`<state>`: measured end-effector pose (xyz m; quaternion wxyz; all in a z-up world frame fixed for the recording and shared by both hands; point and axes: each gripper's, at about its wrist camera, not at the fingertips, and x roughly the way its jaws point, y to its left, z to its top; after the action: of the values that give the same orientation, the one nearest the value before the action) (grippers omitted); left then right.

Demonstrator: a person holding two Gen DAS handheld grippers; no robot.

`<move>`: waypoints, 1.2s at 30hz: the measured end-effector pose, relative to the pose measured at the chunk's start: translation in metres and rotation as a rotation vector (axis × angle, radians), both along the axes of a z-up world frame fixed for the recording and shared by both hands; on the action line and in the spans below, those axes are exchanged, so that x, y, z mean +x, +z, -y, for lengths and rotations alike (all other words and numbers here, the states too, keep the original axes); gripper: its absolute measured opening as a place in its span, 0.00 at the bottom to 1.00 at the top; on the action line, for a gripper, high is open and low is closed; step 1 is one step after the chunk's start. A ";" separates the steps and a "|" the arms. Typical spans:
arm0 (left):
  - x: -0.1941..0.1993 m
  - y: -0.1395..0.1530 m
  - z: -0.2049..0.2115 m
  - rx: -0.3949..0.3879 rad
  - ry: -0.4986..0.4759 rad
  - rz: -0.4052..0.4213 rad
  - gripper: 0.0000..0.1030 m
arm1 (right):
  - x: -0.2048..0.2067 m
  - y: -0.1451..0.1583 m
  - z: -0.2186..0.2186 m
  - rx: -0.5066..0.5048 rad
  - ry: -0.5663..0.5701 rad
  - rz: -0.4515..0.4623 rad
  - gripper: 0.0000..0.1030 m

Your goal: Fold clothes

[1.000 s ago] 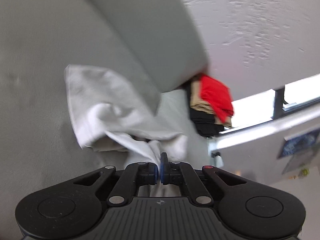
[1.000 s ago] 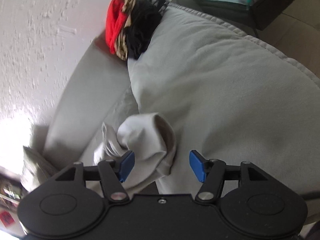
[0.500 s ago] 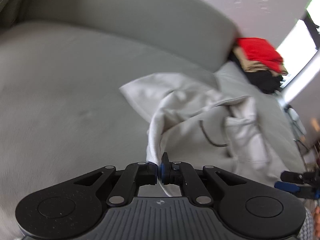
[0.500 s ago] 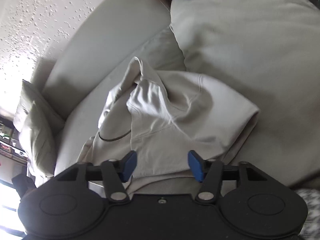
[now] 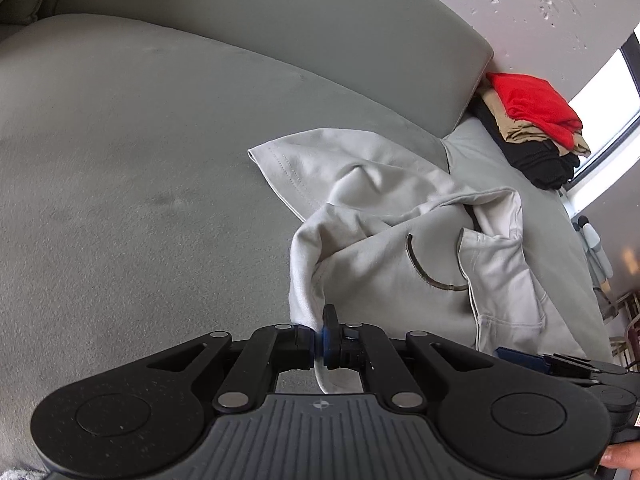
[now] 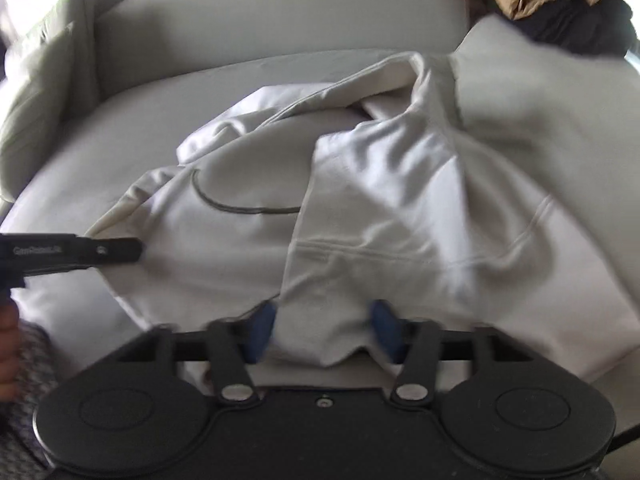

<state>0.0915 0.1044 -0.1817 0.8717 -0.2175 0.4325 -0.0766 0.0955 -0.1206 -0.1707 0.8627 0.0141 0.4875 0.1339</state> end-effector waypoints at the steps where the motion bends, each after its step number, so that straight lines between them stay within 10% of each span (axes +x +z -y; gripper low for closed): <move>1: 0.000 0.000 0.000 -0.002 0.001 0.001 0.01 | 0.001 0.003 0.005 -0.004 -0.022 -0.008 0.04; 11: 0.001 -0.002 -0.004 -0.030 0.012 -0.004 0.01 | 0.046 0.080 0.127 0.003 -0.420 0.242 0.04; 16: 0.003 -0.004 -0.003 -0.026 0.005 -0.010 0.01 | 0.078 0.064 0.197 0.114 -0.645 0.142 0.12; 22: 0.003 -0.005 -0.006 -0.051 0.001 -0.018 0.02 | 0.029 0.050 0.221 0.263 -0.661 0.070 0.47; 31: 0.000 -0.003 -0.005 -0.052 -0.007 -0.011 0.02 | -0.018 0.030 0.227 0.447 -0.530 -0.107 0.43; 36: 0.000 -0.005 -0.006 -0.060 0.003 -0.021 0.02 | -0.002 -0.001 0.228 0.484 -0.471 -0.059 0.40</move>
<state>0.0918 0.1106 -0.1865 0.8601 -0.2453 0.4389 -0.0858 0.0937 -0.3490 -0.1717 0.8272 0.3345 0.4495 0.0422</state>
